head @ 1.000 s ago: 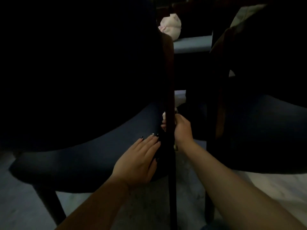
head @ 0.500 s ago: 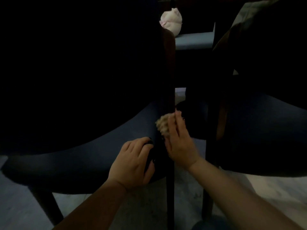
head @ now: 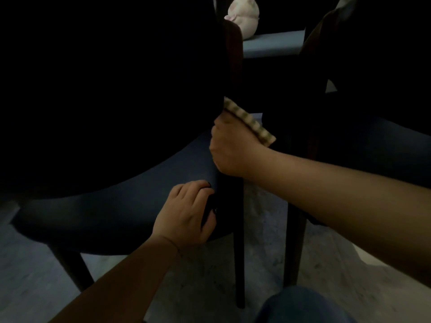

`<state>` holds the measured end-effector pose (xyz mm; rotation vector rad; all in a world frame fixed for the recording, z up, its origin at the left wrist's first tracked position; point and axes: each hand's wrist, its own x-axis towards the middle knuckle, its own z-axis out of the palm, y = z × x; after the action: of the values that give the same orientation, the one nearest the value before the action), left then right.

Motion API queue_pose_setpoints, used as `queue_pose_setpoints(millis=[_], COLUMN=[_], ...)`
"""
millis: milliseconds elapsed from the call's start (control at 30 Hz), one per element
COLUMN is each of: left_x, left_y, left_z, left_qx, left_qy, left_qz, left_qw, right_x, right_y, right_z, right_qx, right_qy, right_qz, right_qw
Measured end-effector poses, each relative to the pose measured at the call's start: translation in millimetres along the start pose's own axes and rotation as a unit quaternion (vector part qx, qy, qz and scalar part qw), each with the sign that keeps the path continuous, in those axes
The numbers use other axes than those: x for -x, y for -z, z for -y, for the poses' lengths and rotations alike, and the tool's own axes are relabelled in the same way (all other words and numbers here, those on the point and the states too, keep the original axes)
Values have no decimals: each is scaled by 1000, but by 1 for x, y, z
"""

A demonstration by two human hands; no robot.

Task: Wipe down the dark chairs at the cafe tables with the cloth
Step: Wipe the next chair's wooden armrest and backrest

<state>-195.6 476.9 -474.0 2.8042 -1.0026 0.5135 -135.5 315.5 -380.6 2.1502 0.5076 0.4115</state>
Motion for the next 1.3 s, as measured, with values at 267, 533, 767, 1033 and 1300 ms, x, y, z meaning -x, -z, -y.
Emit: queue_pose_setpoints(millis=[267, 533, 767, 1033, 1300], left_x=[-1, 0, 0, 2, 2], left_y=[1, -1, -3, -5, -8], left_z=[1, 1, 3, 3, 5], left_qx=[1, 14, 4, 13, 16], left_qy=[-7, -11, -11, -19, -18], left_qz=[-9, -17, -17, -36, -50], left_qw=[1000, 1000, 1000, 999, 998], right_x=[44, 33, 31, 92, 51], right_y=[-18, -2, -35, -75, -46], right_z=[19, -2, 106, 236, 141], right_qx=[-250, -770, -786, -780, -741], right_qy=[109, -475, -572, -609, -588], right_qz=[-185, -397, -116, 63, -165], right_qw=[944, 154, 202, 128, 279])
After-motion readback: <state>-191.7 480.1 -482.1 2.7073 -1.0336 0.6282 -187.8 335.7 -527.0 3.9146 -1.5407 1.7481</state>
